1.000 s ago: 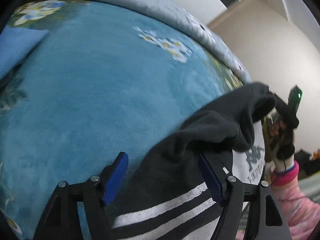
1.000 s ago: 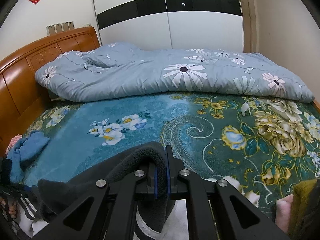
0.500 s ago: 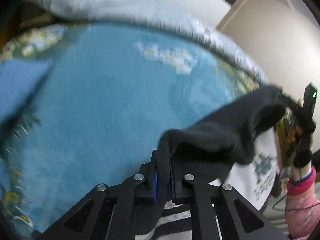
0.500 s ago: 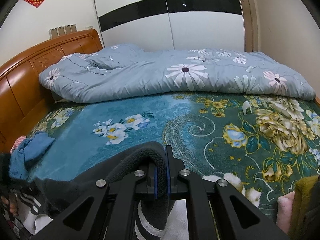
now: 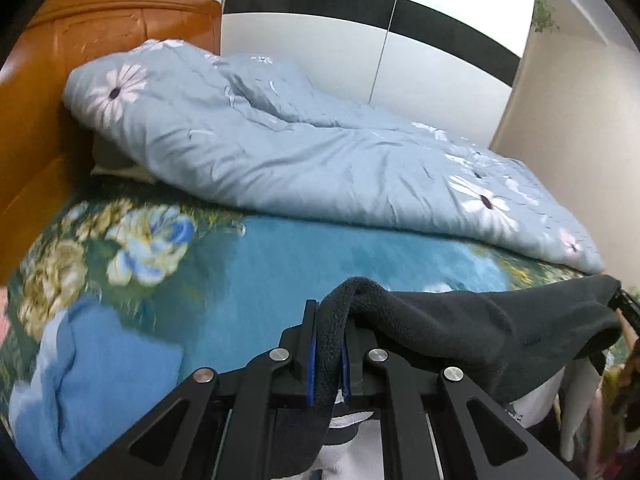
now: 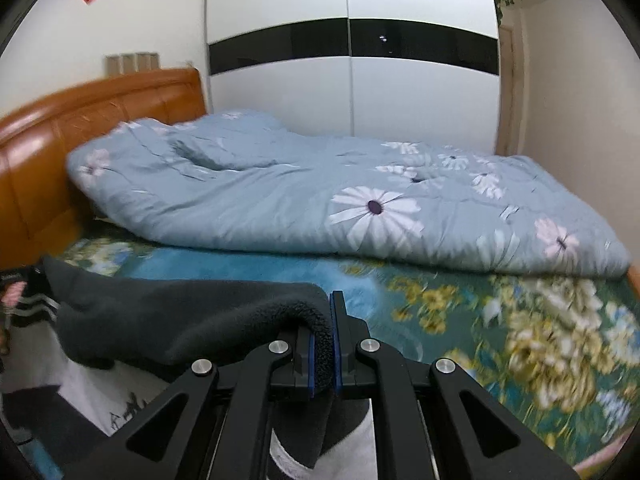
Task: Fold clothes
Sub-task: 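Lay the hoodie flat on the sheet with both grippers and release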
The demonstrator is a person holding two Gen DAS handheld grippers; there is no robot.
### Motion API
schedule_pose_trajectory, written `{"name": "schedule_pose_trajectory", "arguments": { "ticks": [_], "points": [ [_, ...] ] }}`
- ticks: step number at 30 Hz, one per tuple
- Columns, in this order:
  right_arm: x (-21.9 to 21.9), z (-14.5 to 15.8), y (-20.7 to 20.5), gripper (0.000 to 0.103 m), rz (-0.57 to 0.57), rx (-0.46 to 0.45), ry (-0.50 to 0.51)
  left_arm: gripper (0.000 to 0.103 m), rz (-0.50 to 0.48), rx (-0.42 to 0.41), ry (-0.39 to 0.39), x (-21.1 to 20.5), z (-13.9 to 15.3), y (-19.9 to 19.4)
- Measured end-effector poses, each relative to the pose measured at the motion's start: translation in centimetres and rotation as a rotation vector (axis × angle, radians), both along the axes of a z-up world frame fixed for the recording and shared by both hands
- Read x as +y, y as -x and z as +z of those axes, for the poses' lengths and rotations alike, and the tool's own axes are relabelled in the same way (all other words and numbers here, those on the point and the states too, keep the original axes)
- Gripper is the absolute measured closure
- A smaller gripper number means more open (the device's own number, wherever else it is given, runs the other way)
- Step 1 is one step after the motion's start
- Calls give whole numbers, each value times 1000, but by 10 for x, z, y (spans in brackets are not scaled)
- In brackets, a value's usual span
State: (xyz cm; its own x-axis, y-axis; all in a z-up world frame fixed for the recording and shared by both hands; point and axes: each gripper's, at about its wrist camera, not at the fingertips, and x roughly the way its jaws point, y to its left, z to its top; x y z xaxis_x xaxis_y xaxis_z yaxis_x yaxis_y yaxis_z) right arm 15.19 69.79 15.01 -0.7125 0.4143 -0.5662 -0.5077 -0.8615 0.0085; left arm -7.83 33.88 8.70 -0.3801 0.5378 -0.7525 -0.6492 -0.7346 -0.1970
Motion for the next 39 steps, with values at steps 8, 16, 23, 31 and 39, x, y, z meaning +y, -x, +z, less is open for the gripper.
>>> {"name": "schedule_pose_trajectory", "arguments": {
  "ticks": [8,16,23,31,39],
  "points": [
    [63,-92,77,97,-123,-191,168,93,47,-43,24,44,-23,53],
    [96,-151,95,96,-205,-229,296,90,61,-198,13,55,-70,75],
    [112,-164,105,75,-248,-280,334,72,69,-326,-5,60,-103,90],
    [67,-103,50,59,-72,-218,176,42,84,-212,-50,11,-47,48],
    [-49,-109,-62,54,102,-192,201,25,138,-182,-236,-56,-48,-55]
  ]
}}
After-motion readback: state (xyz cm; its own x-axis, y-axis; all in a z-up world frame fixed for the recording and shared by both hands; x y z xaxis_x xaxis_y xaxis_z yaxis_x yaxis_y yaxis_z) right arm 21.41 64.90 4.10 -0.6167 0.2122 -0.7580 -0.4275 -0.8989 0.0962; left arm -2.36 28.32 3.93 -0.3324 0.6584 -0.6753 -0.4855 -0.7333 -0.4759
